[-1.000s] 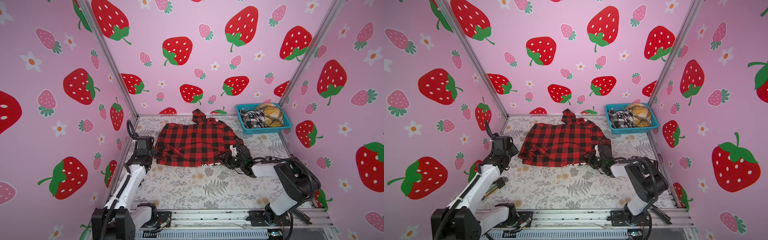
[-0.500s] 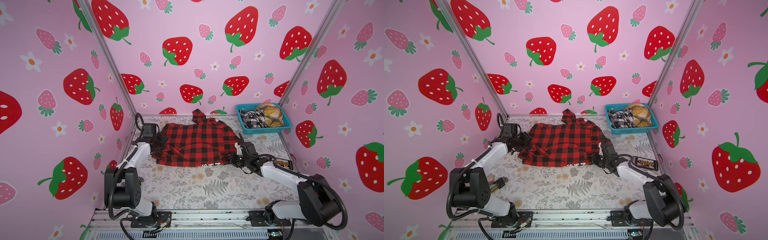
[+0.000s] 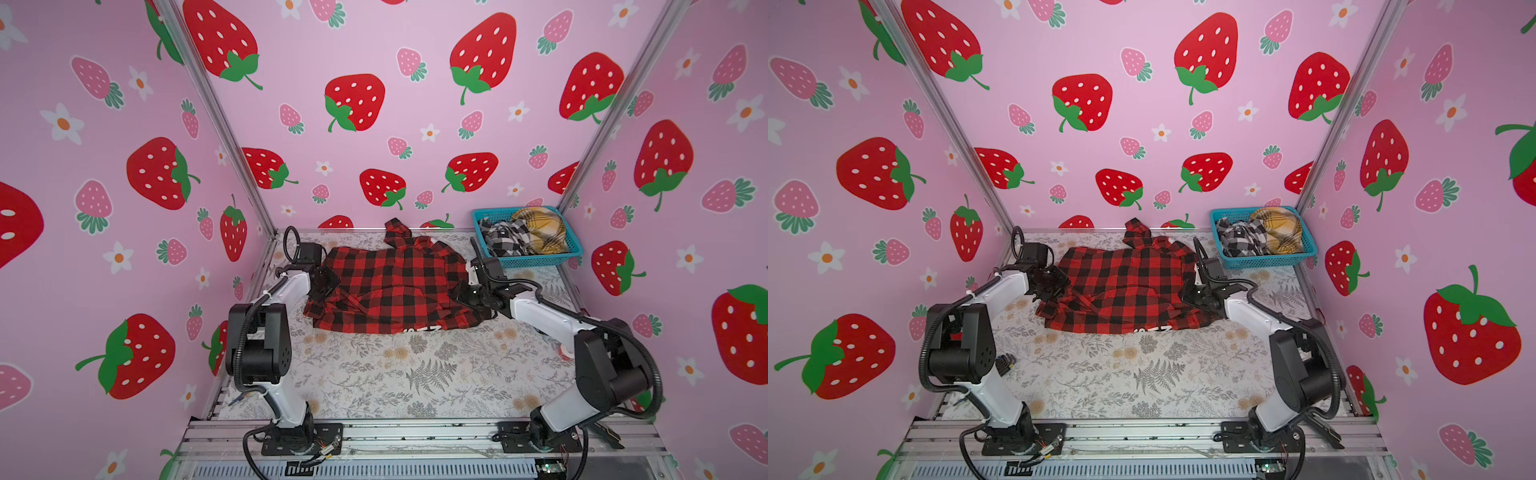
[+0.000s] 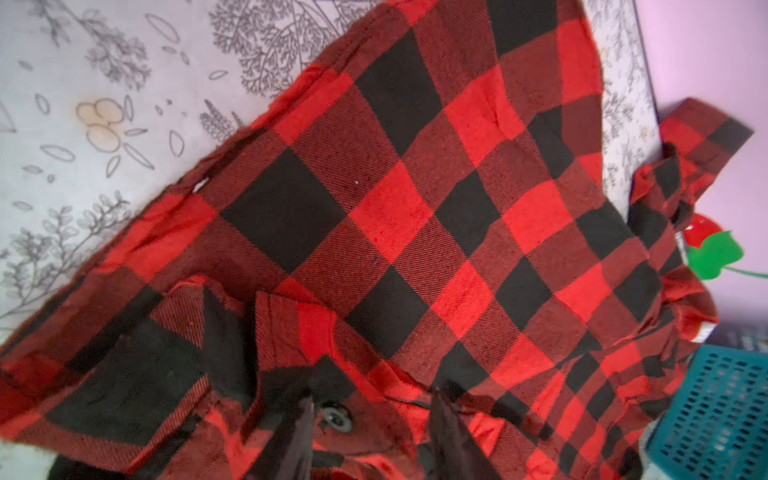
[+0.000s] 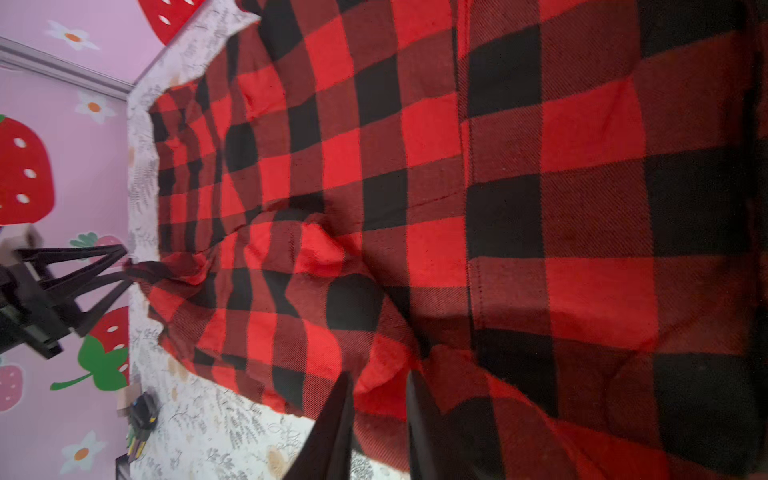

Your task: Fold and stack the long sleeve shirts

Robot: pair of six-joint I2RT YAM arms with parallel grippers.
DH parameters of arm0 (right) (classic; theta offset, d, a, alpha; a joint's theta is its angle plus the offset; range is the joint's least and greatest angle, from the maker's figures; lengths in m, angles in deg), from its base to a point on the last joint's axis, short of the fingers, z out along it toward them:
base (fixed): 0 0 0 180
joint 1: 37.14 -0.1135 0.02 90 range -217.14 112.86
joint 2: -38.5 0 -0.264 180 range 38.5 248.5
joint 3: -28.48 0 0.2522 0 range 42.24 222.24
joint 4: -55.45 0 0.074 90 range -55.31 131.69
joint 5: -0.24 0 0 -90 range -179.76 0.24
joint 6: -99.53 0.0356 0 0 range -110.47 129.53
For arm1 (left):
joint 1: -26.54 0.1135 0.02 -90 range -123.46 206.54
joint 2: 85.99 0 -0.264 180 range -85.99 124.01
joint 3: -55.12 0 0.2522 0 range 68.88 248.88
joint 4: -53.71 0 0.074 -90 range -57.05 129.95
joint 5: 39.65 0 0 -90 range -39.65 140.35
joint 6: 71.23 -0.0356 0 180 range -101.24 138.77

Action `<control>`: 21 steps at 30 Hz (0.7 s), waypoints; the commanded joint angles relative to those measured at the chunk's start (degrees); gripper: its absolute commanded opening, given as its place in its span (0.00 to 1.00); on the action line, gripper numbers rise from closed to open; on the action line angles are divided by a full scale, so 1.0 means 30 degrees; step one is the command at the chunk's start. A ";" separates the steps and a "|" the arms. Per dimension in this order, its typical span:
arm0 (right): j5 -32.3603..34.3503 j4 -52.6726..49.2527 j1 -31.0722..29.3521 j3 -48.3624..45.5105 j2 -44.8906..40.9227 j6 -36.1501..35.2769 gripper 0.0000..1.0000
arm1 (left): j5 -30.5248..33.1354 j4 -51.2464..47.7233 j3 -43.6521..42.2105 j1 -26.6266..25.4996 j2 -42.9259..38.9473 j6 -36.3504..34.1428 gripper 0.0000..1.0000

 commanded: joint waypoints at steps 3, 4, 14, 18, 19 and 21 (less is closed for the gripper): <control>0.0525 -0.0735 0.0376 0.0097 0.1053 -0.0665 0.21 | -0.0859 -0.1063 0.0898 -0.0079 0.0565 -0.1151 0.00; 0.0599 -0.0611 0.0379 -0.0098 0.1078 -0.0635 0.21 | -0.0821 -0.1398 0.0920 -0.0085 0.0489 -0.1577 0.00; 0.0842 0.0692 0.0379 -0.2272 0.1746 -0.0416 0.16 | 0.4861 -0.3017 -0.1350 -0.0104 -0.4142 -0.7254 0.00; 0.0928 0.1002 0.0379 -0.2652 0.2316 -0.0340 0.13 | 0.4635 -0.1500 -0.3536 -0.0092 -0.4717 -0.7398 0.00; 0.0934 0.0995 0.0381 -0.2656 0.2349 -0.0329 0.13 | 0.4470 -0.1356 -0.3816 -0.0056 -0.4683 -0.7256 0.00; 0.0995 0.0984 0.0379 -0.2591 0.2263 -0.0358 0.13 | 0.3177 -0.1218 -0.3696 0.0086 -0.4276 -0.6918 0.00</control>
